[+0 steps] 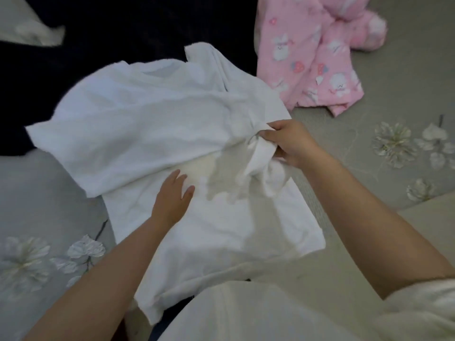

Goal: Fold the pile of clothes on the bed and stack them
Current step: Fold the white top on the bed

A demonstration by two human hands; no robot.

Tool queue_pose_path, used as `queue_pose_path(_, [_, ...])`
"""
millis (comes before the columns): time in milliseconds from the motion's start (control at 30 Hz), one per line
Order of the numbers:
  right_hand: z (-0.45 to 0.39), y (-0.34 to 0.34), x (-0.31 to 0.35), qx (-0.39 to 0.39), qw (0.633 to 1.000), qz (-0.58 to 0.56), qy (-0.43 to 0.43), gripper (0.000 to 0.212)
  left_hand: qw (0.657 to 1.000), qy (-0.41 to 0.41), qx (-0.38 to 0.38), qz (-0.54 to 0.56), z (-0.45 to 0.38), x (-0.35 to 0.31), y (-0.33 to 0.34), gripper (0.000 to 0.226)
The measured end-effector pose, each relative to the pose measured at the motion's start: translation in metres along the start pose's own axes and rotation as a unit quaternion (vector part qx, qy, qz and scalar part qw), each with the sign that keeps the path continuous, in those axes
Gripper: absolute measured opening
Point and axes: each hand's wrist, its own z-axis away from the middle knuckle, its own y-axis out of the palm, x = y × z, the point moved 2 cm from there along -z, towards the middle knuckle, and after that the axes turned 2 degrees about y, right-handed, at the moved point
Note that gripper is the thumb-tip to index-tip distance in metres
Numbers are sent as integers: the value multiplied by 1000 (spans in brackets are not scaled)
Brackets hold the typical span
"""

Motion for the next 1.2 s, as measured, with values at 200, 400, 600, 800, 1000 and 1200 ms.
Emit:
queue_pose_path(200, [-3, 145, 90, -21, 989, -23, -141, 20, 988, -100, -113, 18, 44, 101, -128, 40])
queue_pose_path(400, [-10, 303, 71, 142, 951, 241, -132, 53, 973, -169, -154, -15, 79, 197, -194, 43])
queue_pose_path(600, [-42, 279, 12, 64, 857, 483, -166, 43, 988, -134, -75, -7, 46, 219, -167, 51])
queue_pose_path(800, [-70, 182, -18, -55, 716, 670, -188, 60, 995, -55, -72, -42, -21, 177, -129, 80])
queue_pose_path(1000, [-103, 123, 0, -133, 705, 662, -215, 33, 987, -81, -138, -21, -44, 162, -128, 40])
queue_pose_path(1200, [-118, 76, 28, -7, 681, 703, -207, 26, 989, 38, -141, 18, -27, 153, -165, 24])
